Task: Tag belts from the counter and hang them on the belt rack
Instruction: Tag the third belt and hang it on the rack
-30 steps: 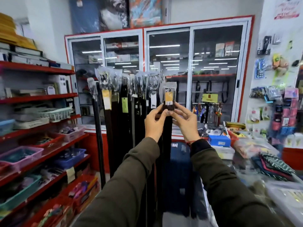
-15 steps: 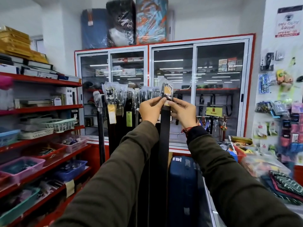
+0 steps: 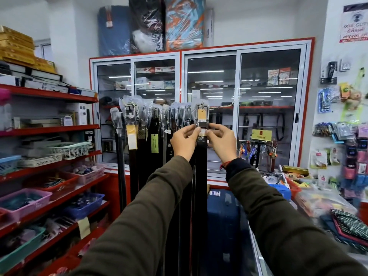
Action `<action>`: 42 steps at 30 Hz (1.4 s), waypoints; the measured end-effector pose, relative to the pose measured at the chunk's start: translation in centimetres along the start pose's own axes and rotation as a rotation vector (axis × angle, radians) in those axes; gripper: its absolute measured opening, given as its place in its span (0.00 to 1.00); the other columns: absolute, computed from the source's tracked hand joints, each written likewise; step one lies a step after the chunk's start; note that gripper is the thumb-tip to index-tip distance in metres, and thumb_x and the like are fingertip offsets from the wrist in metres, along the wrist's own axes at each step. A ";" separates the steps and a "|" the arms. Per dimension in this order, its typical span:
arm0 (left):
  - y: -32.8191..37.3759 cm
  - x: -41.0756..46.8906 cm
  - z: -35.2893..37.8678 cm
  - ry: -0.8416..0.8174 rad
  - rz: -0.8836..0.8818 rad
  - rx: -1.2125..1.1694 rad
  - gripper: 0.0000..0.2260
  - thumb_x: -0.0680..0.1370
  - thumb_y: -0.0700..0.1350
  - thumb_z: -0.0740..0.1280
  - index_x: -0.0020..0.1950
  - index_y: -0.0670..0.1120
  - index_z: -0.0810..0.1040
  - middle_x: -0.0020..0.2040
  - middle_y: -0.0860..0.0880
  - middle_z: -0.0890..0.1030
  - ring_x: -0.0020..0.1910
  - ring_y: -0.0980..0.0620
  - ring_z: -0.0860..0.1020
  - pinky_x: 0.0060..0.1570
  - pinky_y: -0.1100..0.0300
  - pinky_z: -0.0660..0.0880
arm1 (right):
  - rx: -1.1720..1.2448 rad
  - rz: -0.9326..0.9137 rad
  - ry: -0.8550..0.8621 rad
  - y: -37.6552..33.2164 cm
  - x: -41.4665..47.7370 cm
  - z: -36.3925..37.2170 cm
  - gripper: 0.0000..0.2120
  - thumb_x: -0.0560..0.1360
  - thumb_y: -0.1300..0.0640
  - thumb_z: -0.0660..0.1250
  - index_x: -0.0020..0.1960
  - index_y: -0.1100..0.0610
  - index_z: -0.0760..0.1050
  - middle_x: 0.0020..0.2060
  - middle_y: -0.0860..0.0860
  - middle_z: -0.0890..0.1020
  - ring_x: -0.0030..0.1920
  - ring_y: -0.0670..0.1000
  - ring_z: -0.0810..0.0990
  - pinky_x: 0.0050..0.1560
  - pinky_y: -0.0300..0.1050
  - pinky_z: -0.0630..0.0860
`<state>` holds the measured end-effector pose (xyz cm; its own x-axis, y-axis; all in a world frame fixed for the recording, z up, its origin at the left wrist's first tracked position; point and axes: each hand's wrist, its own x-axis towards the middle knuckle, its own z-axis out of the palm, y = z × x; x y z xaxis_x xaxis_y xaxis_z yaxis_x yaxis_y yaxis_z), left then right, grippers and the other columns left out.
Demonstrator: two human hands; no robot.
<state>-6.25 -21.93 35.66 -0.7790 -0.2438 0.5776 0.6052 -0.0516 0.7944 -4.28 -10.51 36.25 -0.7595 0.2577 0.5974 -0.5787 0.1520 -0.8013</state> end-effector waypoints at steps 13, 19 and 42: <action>-3.4 2.4 -3.2 -0.214 0.725 0.862 0.30 0.84 0.43 0.59 0.83 0.48 0.49 0.84 0.50 0.48 0.83 0.51 0.46 0.80 0.53 0.57 | -0.617 -0.640 -0.057 5.6 2.8 1.7 0.29 0.84 0.51 0.54 0.82 0.52 0.45 0.82 0.46 0.46 0.82 0.50 0.42 0.81 0.49 0.47; -4.2 5.1 -3.8 -0.279 0.764 1.068 0.31 0.83 0.45 0.58 0.83 0.45 0.46 0.84 0.47 0.45 0.83 0.47 0.43 0.80 0.44 0.53 | -0.691 -0.601 -0.128 6.9 4.9 2.8 0.30 0.84 0.49 0.53 0.82 0.53 0.44 0.82 0.47 0.47 0.82 0.51 0.41 0.80 0.56 0.51; -1.1 4.8 -15.4 0.126 0.856 1.202 0.27 0.83 0.48 0.54 0.82 0.46 0.53 0.83 0.46 0.52 0.83 0.46 0.48 0.81 0.41 0.46 | -0.655 -0.804 0.042 4.2 0.8 12.6 0.29 0.83 0.48 0.54 0.81 0.52 0.52 0.82 0.49 0.51 0.82 0.52 0.47 0.78 0.65 0.46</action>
<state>-8.08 -37.98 34.68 -0.2062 0.1307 0.9697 0.3179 0.9462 -0.0599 -11.08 -21.64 33.77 -0.2019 -0.1182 0.9722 -0.6252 0.7797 -0.0351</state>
